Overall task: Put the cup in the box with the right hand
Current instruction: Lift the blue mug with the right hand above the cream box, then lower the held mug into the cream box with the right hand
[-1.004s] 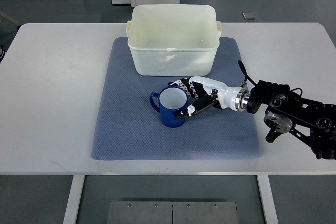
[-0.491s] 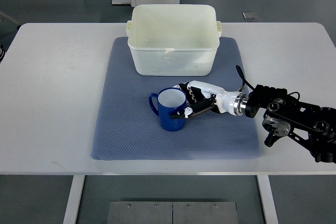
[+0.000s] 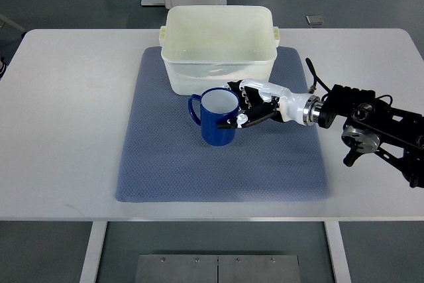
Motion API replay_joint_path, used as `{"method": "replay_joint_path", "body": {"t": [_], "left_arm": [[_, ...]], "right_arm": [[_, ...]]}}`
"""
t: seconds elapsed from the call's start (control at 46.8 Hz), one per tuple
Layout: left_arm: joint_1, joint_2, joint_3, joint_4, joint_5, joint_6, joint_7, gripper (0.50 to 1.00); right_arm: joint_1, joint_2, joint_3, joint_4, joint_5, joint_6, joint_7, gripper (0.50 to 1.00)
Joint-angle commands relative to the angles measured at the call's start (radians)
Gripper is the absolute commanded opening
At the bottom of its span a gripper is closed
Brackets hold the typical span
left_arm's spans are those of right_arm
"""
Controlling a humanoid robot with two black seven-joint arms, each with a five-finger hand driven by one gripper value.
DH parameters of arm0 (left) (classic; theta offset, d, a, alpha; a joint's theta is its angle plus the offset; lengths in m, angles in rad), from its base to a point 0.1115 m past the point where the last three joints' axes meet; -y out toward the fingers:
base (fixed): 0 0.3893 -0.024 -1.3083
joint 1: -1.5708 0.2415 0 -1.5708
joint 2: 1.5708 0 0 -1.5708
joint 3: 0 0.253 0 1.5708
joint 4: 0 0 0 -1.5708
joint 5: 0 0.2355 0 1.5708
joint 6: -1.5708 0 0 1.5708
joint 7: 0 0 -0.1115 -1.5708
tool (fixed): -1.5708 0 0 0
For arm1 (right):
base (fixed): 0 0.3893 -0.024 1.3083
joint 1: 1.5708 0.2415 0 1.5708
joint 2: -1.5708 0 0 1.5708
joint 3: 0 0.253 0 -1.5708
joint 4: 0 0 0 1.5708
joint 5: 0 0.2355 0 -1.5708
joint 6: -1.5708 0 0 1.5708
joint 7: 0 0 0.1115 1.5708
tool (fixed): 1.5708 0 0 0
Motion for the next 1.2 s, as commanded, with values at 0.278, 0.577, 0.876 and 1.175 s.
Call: {"method": "replay_joint_path", "body": {"t": [0.278, 0.577, 0.876, 1.175], "left_arm": [[0.0, 0.0, 0.001, 0.0, 0.0, 0.0, 0.0, 1.0], [0.0, 0.0, 0.001, 0.0, 0.0, 0.0, 0.0, 1.0], [0.0, 0.0, 0.001, 0.0, 0.0, 0.0, 0.0, 1.0], [0.0, 0.0, -0.001, 0.0, 0.0, 0.0, 0.0, 1.0]], "right_arm": [[0.121, -0.132, 0.001, 0.071, 0.096, 0.005, -0.011, 0.5], [0.26, -0.155, -0.005, 0.04, 0.185, -0.001, -0.04, 0.5], [0.355, -0.057, -0.008, -0.156, 0.245, -0.007, -0.078, 0.5], [0.366, 0.116, -0.006, -0.362, 0.245, -0.055, -0.097, 0.5]]}}
